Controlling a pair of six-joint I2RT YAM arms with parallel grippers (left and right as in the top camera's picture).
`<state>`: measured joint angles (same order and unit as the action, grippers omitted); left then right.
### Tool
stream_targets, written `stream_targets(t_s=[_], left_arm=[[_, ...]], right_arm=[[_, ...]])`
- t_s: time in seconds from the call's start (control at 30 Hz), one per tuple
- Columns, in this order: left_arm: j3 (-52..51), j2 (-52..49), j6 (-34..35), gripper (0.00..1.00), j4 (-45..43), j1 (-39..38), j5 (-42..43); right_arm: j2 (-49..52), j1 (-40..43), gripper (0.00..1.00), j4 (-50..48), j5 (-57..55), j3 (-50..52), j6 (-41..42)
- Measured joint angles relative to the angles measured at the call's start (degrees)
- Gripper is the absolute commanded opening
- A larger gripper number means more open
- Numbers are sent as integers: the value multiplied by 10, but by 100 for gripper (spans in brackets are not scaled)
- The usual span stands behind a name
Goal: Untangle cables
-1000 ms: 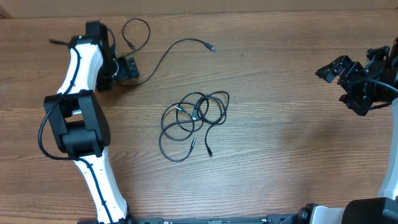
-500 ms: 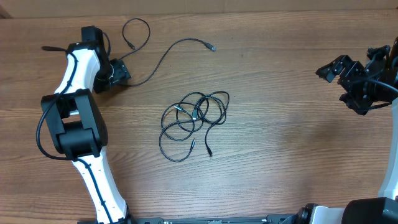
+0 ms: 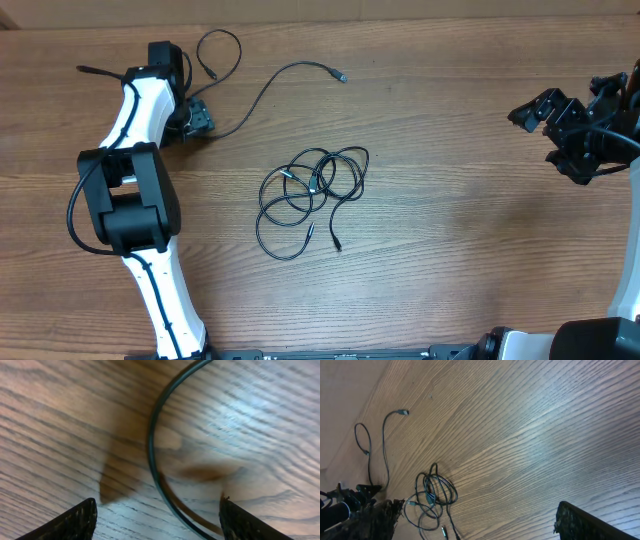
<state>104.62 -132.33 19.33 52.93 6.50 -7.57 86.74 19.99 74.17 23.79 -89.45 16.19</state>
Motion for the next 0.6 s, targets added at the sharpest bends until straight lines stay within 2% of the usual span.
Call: stream_targets(t_s=[0.17, 0.27, 0.37, 0.53, 0.6], left_arm=[[0, 0, 0, 72, 1, 8, 11], [0, 0, 0, 62, 2, 8, 13], [-1, -1, -1, 48, 2, 10, 14], [-1, -2, -2, 39, -2, 10, 18], [-1, -3, -1, 29, -3, 11, 22]], right_arm=[[0, 0, 100, 0, 0, 0, -6], [0, 0, 100, 0, 0, 0, -8], [0, 0, 100, 0, 0, 0, -9], [0, 0, 100, 1, 0, 0, -9], [0, 0, 100, 3, 0, 0, -10]])
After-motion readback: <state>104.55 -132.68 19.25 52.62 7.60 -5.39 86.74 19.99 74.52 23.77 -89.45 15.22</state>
